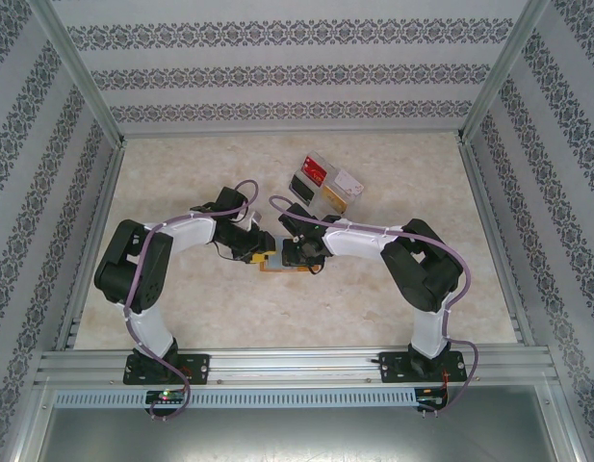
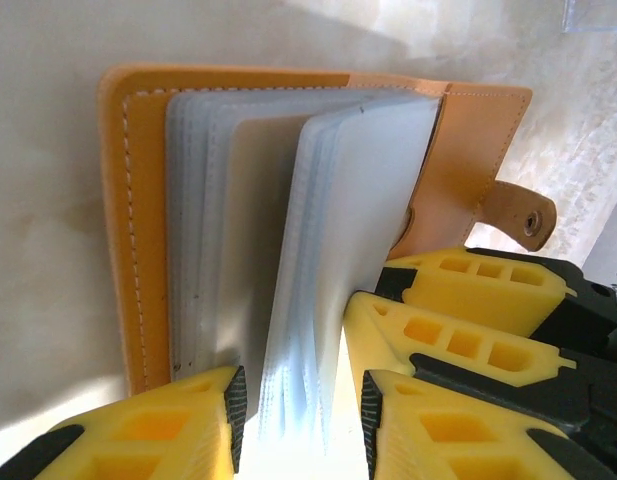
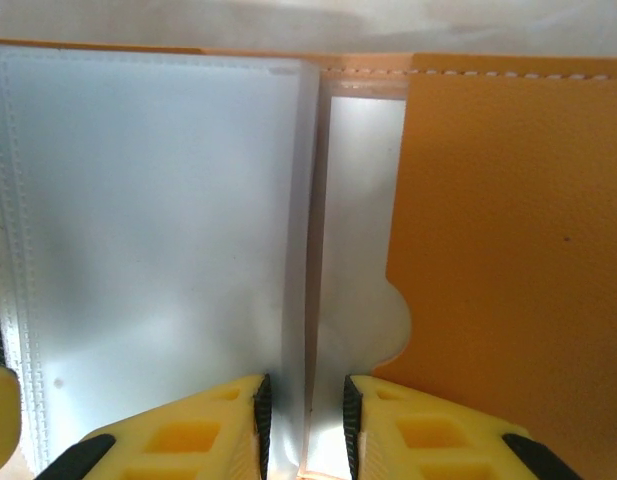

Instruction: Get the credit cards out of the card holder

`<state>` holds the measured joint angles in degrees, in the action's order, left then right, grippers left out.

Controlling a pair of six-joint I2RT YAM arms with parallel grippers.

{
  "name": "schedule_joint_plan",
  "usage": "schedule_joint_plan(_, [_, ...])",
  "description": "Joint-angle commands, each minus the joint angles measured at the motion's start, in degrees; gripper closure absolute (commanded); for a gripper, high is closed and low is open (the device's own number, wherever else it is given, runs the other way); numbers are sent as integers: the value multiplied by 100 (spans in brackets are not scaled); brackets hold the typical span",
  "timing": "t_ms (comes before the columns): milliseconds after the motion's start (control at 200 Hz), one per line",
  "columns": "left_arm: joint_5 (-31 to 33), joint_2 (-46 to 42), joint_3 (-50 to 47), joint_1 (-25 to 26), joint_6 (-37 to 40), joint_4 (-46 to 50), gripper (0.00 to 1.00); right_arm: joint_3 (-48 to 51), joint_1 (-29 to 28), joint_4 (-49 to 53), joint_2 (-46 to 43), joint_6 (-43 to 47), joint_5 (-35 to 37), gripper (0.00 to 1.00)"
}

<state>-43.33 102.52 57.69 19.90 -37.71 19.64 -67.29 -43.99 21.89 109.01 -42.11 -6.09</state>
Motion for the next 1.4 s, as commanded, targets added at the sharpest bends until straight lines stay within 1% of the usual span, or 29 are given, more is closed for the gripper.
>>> schedule_joint_plan(0, [-161,93,151,80,91,-166,62,226,73,61,211,-43,86,71])
schedule_joint_plan(170, [-553,91,114,89,-54,-529,66,251,69,-18,174,-23,10,71])
schedule_joint_plan(305, [-807,48,58,106,-179,-789,73,262,88,-62,32,0,-51,73])
schedule_joint_plan(480, [-1014,-4,22,126,-416,-1069,73,318,216,-160,-451,109,-184,73])
schedule_joint_plan(679, [-1143,70,40,215,-643,-1400,70,459,377,-346,-979,124,-568,66])
schedule_joint_plan(899, [-1227,248,139,334,-895,-1759,63,783,411,-363,-1442,83,-321,65])
schedule_joint_plan(999, [-1194,271,271,431,-915,-1749,53,943,433,-355,-1661,153,-157,65])
schedule_joint_plan(1069, [-1185,340,346,482,-976,-1767,49,1064,438,-370,-1830,184,2,65])
schedule_joint_plan(1189, [-1204,500,363,544,-1237,-2063,40,1252,488,-439,-2133,201,216,62])
schedule_joint_plan(1334, [-1184,665,449,634,-1413,-2283,35,1424,548,-529,-2360,194,319,60])
schedule_joint_plan(1399, [-1122,711,537,676,-1361,-2211,32,1464,563,-579,-2422,194,319,59])
